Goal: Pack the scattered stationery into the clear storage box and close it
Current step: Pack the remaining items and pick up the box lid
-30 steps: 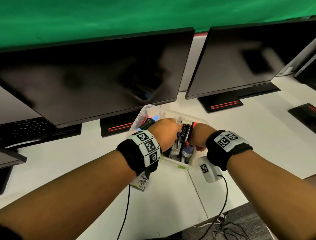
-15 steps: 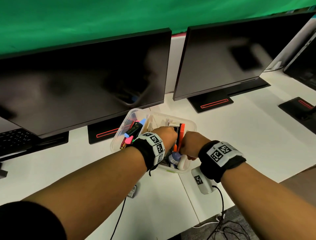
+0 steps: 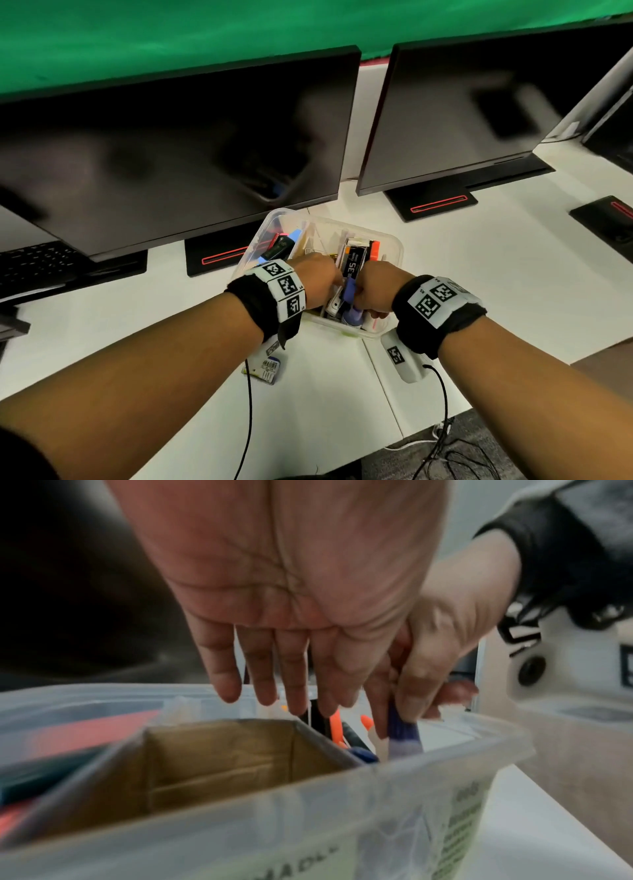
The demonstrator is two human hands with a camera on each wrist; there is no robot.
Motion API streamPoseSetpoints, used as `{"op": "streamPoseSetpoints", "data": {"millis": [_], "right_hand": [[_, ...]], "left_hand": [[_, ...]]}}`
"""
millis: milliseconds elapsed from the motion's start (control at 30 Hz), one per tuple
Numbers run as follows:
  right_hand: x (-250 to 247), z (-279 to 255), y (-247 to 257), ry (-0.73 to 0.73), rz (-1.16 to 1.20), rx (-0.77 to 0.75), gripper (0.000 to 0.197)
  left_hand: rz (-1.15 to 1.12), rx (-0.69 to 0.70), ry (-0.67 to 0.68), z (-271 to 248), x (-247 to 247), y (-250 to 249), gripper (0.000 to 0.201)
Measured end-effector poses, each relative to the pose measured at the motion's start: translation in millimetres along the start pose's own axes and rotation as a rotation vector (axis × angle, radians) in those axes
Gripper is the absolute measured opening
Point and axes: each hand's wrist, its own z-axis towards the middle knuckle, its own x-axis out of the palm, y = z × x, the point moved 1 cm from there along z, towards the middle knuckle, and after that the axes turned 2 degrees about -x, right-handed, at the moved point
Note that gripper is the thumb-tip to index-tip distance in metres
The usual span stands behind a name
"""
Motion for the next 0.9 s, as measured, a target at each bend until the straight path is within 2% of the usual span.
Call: {"op": "streamPoseSetpoints", "data": {"millis": [167,233,333,400,433,533,567,633,700,767,833,900], "right_hand": [[5,5,29,0.023,-0.266,-0.007,0.010],[8,8,34,0.053,-0.308,0.001,0.024],[14,9,39,0.077,-0.356,0.002,0.027],[18,14,37,0.117,-0.353,0.013,0.021],[18,16,37,0.125,-0.334,0.020,0.016],[11,21,35,0.141,-0.317,0.098,0.032],[6,20,39,0.121,-0.351,0.104,0.032],[-5,15,57,-0.013,-0.365,0.082,0.030],[-12,6,87,-0.142,-0.296,0.025,0.036],[-4,1,120,-0.192,-0.237,-0.098,0.028],[23,3,145,-0.145,-0.231,-0.243,0.020],[62,19,155,-0.036,-0.237,-0.310,0.013]], "left_hand": [[-0.101,0.007,-0.072,-28,0,26,0.024],[-0.146,-0.024,-0.150,-45,2,42,0.027],[-0.207,-0.118,-0.255,-78,10,77,0.028],[-0.223,-0.210,-0.262,-103,19,107,0.027],[-0.233,-0.267,-0.243,-116,26,124,0.028],[-0.235,-0.414,-0.154,-150,47,164,0.029],[-0.240,-0.451,-0.115,-158,55,174,0.029],[-0.248,-0.511,-0.034,-174,71,192,0.031],[-0.260,-0.565,0.067,-187,88,207,0.033],[-0.257,-0.584,0.162,-196,105,216,0.036],[-0.234,-0.571,0.256,-201,120,220,0.039],[-0.195,-0.552,0.341,-205,133,219,0.041]]}}
